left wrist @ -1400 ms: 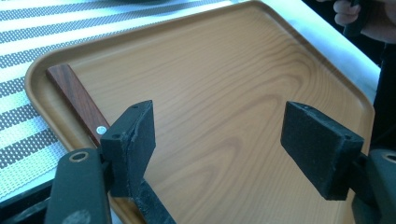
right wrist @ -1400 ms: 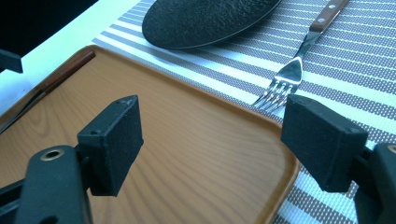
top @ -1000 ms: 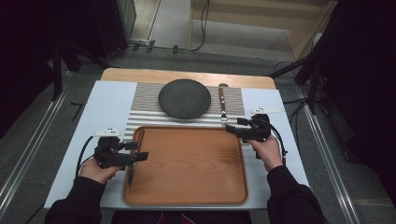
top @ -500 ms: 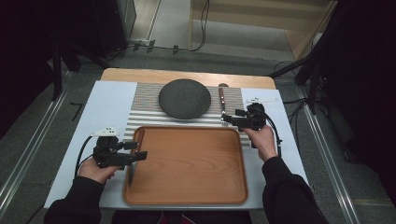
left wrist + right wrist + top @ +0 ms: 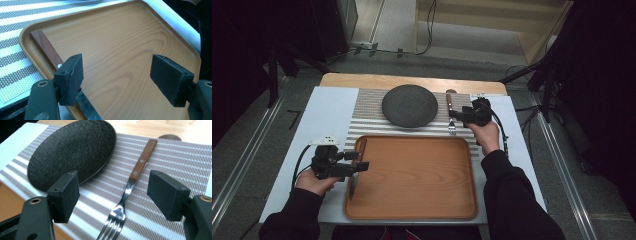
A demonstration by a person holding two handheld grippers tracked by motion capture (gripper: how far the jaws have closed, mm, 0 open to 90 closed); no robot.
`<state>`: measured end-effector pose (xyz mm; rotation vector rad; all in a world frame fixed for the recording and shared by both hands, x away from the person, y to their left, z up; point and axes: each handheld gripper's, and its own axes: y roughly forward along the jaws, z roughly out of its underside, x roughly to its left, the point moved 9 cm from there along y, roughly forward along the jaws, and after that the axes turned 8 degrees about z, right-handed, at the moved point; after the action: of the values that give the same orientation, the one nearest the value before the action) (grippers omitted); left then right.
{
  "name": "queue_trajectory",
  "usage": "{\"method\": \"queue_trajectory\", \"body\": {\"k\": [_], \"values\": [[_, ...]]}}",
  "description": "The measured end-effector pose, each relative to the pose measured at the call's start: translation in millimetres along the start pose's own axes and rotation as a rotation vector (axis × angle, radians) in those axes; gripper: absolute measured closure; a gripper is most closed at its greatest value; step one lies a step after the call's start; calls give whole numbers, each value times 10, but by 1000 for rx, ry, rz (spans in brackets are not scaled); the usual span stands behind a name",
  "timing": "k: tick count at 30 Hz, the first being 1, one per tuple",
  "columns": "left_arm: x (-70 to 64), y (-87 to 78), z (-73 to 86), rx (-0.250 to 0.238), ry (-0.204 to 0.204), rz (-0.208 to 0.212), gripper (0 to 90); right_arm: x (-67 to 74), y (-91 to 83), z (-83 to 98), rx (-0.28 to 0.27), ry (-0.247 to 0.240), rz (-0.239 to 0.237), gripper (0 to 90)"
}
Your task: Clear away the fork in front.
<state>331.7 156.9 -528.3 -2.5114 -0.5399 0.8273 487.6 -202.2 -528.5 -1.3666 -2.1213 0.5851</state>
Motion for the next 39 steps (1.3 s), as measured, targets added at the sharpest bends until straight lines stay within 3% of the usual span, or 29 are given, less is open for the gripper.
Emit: {"method": "queue_trajectory", "body": {"k": [9, 15, 31, 39], "values": [[5, 14, 1, 5, -4, 4, 275, -61, 146, -173, -32, 13, 48, 233], [2, 22, -12, 8, 2, -1, 275, -132, 259, -245, -42, 23, 125, 235], [45, -12, -37, 0, -1, -12, 275, -143, 528, -401, -40, 75, 259, 252], [51, -14, -33, 3, 0, -13, 275, -145, 596, -398, -26, 102, 270, 252]]}}
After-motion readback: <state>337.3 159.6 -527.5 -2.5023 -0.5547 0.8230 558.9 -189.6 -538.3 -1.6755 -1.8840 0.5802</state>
